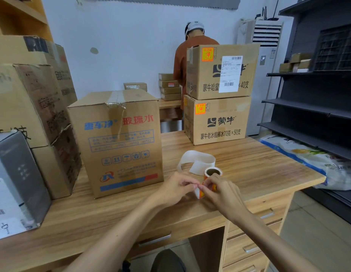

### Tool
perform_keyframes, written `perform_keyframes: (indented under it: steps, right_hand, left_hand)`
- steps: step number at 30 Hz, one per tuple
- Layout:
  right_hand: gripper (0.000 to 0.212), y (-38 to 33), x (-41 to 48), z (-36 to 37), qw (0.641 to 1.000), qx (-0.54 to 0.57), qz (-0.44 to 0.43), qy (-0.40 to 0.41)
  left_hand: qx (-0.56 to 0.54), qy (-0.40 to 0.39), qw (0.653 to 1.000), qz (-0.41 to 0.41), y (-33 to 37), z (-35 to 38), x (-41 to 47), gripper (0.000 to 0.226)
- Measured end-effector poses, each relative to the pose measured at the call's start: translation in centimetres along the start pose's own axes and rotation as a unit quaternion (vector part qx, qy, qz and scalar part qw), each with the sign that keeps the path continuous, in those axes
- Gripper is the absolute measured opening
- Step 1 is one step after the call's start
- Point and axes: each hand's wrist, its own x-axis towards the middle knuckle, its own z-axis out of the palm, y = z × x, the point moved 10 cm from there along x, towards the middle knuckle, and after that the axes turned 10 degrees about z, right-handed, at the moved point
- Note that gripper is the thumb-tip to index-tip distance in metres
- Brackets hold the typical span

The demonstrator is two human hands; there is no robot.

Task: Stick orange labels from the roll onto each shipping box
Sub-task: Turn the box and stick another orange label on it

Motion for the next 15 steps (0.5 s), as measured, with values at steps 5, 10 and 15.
perform_keyframes:
  steps: [5,10,15]
  right_hand:
    - [0.019,0.3,-0.1,0.2,1.000,0.010,0.003,-0.005]
    - [0.010,1.6,-0.1,0.1,0.996,0.076,0.053,-0.005]
    - [0.021,2.3,-0.2,-0.1,0.979,0.185,0.089,-0.018]
  left_hand:
    - [0.015,0.006,1.000,0.000,-0.1,0.2,0.1,0.020]
    - [0.017,0.024,1.000,-0.003,0.3,0.0,0.1,0.020]
    - [0.042,0.069,0.997,-0.016,0.0,-0.7,0.4,0.016]
